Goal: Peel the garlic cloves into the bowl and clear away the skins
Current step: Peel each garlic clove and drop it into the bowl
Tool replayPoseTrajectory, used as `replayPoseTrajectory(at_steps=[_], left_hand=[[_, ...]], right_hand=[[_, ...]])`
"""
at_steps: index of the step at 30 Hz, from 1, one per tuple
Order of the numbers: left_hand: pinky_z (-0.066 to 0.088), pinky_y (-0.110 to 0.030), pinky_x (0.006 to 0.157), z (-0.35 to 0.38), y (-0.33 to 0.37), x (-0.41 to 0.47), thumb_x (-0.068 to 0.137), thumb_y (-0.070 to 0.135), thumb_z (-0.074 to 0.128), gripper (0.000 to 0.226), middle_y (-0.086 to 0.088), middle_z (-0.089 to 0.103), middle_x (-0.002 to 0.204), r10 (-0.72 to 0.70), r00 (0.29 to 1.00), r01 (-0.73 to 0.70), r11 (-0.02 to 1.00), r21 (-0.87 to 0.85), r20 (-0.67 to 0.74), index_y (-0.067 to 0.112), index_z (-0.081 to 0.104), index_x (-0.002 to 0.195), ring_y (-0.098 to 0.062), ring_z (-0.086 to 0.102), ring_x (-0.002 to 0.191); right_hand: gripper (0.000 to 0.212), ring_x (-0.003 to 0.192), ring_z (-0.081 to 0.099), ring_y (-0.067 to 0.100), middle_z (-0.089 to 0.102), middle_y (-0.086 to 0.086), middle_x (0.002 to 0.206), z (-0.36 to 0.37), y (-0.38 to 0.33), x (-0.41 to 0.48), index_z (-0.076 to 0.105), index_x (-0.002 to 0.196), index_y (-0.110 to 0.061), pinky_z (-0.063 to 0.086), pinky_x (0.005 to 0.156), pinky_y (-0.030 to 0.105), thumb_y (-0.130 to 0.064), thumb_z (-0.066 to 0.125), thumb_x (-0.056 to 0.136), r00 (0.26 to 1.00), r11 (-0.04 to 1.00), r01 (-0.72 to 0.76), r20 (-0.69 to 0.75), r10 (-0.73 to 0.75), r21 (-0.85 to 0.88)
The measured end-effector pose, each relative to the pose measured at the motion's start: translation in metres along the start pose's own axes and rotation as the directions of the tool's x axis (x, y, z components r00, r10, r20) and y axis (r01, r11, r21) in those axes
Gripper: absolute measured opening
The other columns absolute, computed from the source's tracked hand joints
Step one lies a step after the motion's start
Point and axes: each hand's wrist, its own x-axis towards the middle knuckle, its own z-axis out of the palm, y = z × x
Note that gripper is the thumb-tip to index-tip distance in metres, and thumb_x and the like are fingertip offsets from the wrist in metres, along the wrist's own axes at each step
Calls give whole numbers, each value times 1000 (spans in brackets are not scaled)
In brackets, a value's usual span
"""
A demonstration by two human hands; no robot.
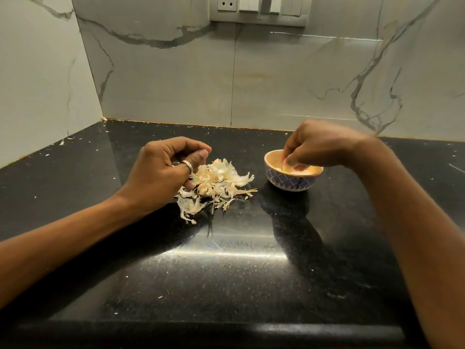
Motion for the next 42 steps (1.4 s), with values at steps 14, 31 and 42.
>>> replayPoseTrajectory(at_steps=[14, 31, 42], left_hand=[[44, -23, 46, -1, 6, -2, 78, 53, 74, 39, 0, 63, 54, 21, 999, -17, 994, 108, -37, 16, 69, 67, -15, 54, 45], [58, -24, 75, -1, -3, 4, 96, 5, 63, 25, 11, 73, 90, 79, 989, -50, 974, 219, -129, 24, 74, 107, -5, 69, 83], [51, -18, 67, 2, -3, 3, 89, 13, 75, 22, 16, 68, 86, 139, 990, -124, 940, 319, -24, 19, 75, 111, -9, 62, 74]], right_hand=[[23, 83, 69, 21, 76, 7, 94, 15, -17, 2, 79, 102, -13, 59, 80, 37, -31, 66, 97, 854, 972, 216, -465, -233, -89], [15, 66, 66, 18, 71, 1, 79, 36, -88, 18, 76, 92, -15, 58, 62, 36, -21, 62, 95, 721, 771, 595, -272, -637, -229], [16, 86, 66, 13, 75, -3, 96, 48, -72, 12, 78, 102, -18, 54, 79, 33, -23, 74, 88, 810, 816, 558, -114, -575, -150]])
